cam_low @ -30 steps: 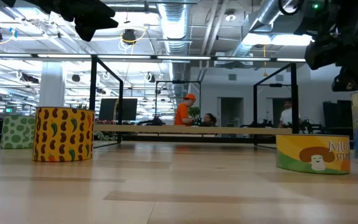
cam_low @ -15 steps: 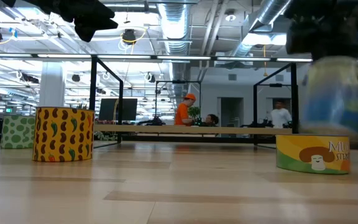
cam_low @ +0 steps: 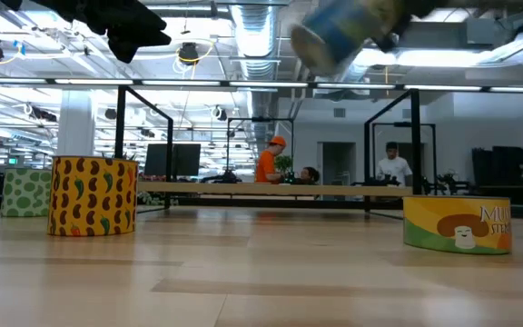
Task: Pick and place cans onto a shelf
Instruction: Put the canned peas on the shelf
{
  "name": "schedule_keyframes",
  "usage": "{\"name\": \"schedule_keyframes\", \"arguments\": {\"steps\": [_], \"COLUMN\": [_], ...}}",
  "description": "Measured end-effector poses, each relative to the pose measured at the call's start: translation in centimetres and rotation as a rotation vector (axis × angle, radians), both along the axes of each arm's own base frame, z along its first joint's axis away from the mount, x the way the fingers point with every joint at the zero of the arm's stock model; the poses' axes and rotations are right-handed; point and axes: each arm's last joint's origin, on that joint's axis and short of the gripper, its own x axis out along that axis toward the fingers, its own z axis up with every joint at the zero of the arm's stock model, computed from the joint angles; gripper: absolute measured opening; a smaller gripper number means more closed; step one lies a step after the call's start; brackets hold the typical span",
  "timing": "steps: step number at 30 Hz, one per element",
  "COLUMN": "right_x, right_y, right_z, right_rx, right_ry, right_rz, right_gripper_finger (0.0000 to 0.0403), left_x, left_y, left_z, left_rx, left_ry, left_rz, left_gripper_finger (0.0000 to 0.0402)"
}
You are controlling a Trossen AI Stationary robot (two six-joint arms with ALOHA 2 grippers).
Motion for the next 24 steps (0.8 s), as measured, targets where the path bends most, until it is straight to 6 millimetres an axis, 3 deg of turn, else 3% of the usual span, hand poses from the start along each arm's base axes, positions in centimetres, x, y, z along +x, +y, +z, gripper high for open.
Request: {"name": "schedule_keyframes", "arguments": {"steps": [11,13,19,24], "right_x": [5.9,6.8,8.2,8.8], "right_y": [-3.6,-4.5,-7.1,-9.5], "right_z": [1.8,2.0,2.2,1.4], "right_rx": [-0.206,-0.23,-0.249,-0.237], "right_ry": [0.061,0.077,0.141,0.211], "right_rz": [0.015,0.01,-0.032,-0.079], "right_gripper_finger": [0.0001,0.0001,0.0001,0.0001], "left_x": [-1.1,-1.6,-4.1,-5.4], "left_y": [0.2,0.2,0.4,0.6], "left_z": [-1.1,-0.5,3.0,2.1], "left_rx": [-0.031,-0.043,-0.019,-0.064], "left_ry": [0.132,0.146,0.187,0.381], "left_rz": [0.092,0.099,0.19,0.337], "left_gripper_finger": [0.0139,0.0139,0.0139,0.0139]}}
